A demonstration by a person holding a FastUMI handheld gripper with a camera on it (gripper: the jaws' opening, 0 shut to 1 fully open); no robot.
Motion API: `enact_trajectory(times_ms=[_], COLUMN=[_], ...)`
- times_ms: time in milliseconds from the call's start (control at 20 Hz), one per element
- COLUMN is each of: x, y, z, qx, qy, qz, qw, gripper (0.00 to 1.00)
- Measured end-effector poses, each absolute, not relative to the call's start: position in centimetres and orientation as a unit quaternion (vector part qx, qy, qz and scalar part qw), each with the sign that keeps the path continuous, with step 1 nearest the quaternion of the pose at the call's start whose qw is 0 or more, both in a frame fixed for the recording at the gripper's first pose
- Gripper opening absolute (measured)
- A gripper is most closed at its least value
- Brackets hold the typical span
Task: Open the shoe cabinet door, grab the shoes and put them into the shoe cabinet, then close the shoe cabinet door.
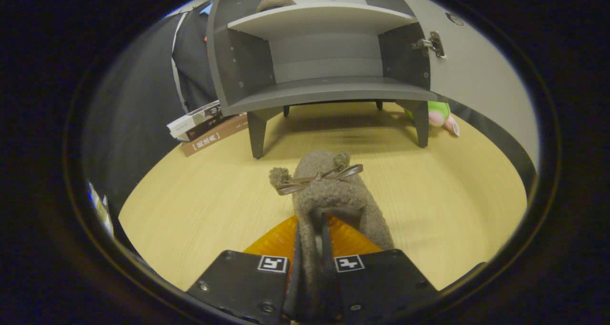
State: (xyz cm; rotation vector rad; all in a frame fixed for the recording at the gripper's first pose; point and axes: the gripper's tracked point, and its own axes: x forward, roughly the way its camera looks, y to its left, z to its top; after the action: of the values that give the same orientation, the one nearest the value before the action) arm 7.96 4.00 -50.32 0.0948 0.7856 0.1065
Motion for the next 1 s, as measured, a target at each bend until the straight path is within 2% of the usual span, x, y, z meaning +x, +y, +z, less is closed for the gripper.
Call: enact_trajectory(times_ms=[50, 150, 700, 1000], x=[7.9, 7.7, 5.3, 4.4], y=[4.3, 4.0, 2.8, 4.2], z=[-50.2, -50.2, -45.5, -36.6], qx=[0.054, 0.059, 0.039, 0.03], qy=[0.375, 0.374, 0.349, 0.286], qz=[0.056, 0.059, 0.063, 0.097], qw=[0.924, 0.924, 0.934, 0.953], gripper=[0.15, 0.11, 0.11, 0.11])
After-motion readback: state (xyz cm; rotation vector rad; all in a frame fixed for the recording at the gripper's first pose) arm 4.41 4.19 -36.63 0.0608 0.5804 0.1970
